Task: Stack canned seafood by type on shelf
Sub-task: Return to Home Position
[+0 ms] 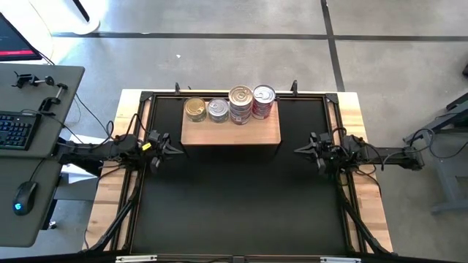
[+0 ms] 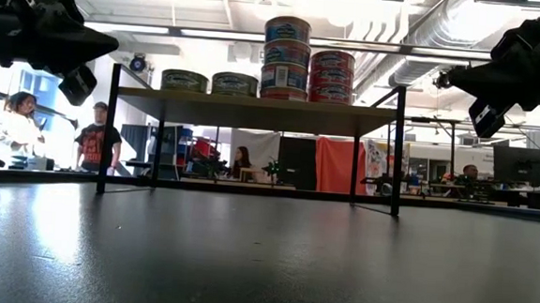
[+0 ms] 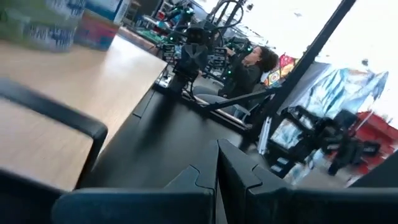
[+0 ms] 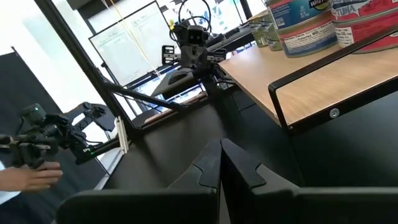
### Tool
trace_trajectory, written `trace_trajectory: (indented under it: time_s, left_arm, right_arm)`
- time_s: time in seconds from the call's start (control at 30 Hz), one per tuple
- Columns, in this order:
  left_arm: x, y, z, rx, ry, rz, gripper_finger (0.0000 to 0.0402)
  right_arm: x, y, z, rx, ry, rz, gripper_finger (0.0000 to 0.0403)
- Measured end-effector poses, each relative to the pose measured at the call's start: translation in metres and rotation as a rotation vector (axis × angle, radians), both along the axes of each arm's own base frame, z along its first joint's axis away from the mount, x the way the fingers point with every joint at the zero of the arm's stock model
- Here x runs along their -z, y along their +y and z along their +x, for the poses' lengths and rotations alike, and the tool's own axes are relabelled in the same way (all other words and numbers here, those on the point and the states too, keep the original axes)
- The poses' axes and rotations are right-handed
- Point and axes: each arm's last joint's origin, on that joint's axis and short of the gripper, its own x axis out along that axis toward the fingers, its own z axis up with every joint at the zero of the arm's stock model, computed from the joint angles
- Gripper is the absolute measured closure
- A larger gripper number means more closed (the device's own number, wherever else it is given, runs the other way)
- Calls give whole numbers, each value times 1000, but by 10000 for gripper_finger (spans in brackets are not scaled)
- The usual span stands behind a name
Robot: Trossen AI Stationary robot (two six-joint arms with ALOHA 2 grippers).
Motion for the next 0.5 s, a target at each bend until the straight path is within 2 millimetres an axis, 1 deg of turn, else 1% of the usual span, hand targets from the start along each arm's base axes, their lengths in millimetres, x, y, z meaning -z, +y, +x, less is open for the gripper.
trace_trajectory:
  time_s: [0.03,0.17,0.23,0.33,0.5]
  left_arm:
    - [0,0,0,0,-1,32,401]
    - [0,0,0,-2,-3,371,401]
    - [0,0,0,-5,-4,478,401]
    - [0,0,0,-5,-6,549,401]
    - [0,0,0,-5,-5,540,401]
  right_arm:
    - [0,0,0,0,0,0,402]
    - [0,0,0,0,0,0,402]
    - [0,0,0,0,0,0,402]
    - [0,0,0,0,0,0,402]
    - [0,0,0,0,0,0,402]
